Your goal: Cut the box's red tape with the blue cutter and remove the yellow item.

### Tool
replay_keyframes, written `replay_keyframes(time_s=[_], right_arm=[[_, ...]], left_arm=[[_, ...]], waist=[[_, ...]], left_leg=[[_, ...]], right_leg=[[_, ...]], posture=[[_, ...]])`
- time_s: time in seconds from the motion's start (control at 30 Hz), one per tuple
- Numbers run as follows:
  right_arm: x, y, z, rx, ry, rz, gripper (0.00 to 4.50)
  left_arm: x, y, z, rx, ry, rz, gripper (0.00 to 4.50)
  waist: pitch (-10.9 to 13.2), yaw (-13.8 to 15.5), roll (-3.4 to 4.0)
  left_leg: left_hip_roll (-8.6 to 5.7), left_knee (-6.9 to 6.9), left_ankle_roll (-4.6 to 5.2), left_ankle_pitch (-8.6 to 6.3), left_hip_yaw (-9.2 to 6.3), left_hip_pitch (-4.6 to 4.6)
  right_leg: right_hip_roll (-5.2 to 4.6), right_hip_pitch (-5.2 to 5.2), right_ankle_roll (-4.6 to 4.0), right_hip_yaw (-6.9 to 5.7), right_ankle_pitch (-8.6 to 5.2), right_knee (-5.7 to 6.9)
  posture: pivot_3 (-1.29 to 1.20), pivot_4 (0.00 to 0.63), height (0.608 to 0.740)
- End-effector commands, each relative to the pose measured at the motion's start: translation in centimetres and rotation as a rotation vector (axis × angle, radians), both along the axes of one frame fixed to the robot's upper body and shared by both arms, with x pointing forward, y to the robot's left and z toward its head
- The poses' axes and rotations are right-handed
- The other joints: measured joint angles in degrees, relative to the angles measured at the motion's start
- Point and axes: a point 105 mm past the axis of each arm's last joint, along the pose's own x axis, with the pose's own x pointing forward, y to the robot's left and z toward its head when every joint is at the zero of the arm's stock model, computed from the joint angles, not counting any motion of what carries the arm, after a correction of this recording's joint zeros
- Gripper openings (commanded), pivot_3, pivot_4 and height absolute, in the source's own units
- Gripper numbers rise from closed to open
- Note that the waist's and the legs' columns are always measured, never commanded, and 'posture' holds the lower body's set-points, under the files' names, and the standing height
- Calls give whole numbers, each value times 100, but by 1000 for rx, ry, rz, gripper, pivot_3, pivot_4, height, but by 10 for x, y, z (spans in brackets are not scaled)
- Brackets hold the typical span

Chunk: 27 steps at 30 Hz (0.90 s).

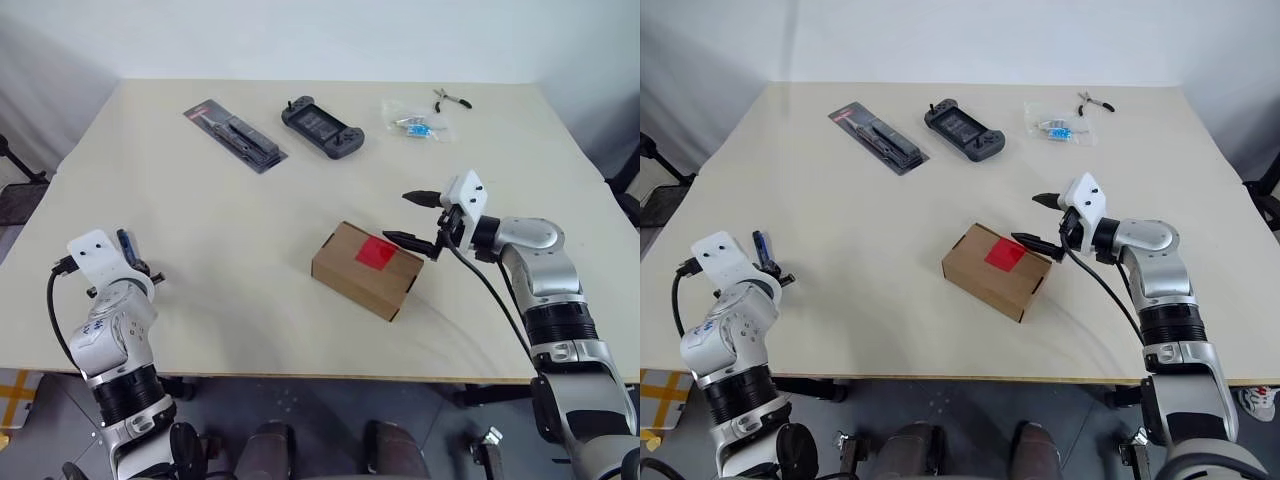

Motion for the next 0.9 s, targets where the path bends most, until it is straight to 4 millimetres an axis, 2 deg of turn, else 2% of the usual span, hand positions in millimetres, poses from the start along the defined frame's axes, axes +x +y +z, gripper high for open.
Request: replay_keyframes(time_s=[0.03, 0.2, 0.33, 0.43, 0.53, 0.63, 0.77, 0.9], right_arm=[[-2, -2, 17, 14, -58, 3, 4500], [0, -3, 19, 7, -64, 0, 4500], [-1, -2, 20, 3, -69, 2, 4500], [-3, 0, 23, -4, -76, 16, 4500], [-5, 4, 28, -1, -82, 30, 4500], [-8, 7, 29, -15, -81, 50, 4500], [-15, 17, 34, -45, -67, 92, 4500], [-23, 29, 34, -110, -38, 137, 4500]], left_arm=[[-6, 1, -22, -39, 79, -1, 483], [-11, 10, -19, -29, 84, 16, 400], [-11, 10, -3, -22, 32, -82, 400], [-10, 3, 19, 15, -64, -218, 400], [-12, -4, 53, 173, -231, -359, 400], [-23, -23, 51, 141, -212, -567, 400], [-50, -66, 68, 294, -305, -1033, 400], [-74, -91, 54, 324, -238, -1347, 400]], waist=[[0, 0, 0], [0, -11, 0], [0, -22, 0], [1, -49, -1], [7, -90, -12], [10, -110, -16], [11, -149, -14], [13, -152, -9]], left_leg=[[0, 0, 0, 0, 0, 0], [0, -1, 0, 0, 0, 1], [1, -3, 0, 0, 0, 1], [1, -5, 0, 0, 0, 1], [2, -7, -3, -2, 0, -7], [3, -9, -6, -4, -3, -10], [5, -16, -6, -5, 1, -10], [14, -19, -10, -8, 14, -11]], right_leg=[[0, 0, 0, 0, 0, 0], [0, 0, 0, 0, 0, 0], [0, -1, 0, 0, 0, 0], [1, -2, 0, 0, 0, -1], [0, -8, 0, -1, 0, -6], [1, -10, 0, -5, 0, -7], [1, -16, -1, -3, 0, -9], [9, -28, -9, 1, -5, -10]], posture=[[0, 150, 740], [0, 150, 740], [0, 150, 740], [0, 150, 740], [0, 150, 740], [0, 150, 740], [0, 150, 740], [0, 150, 740]])
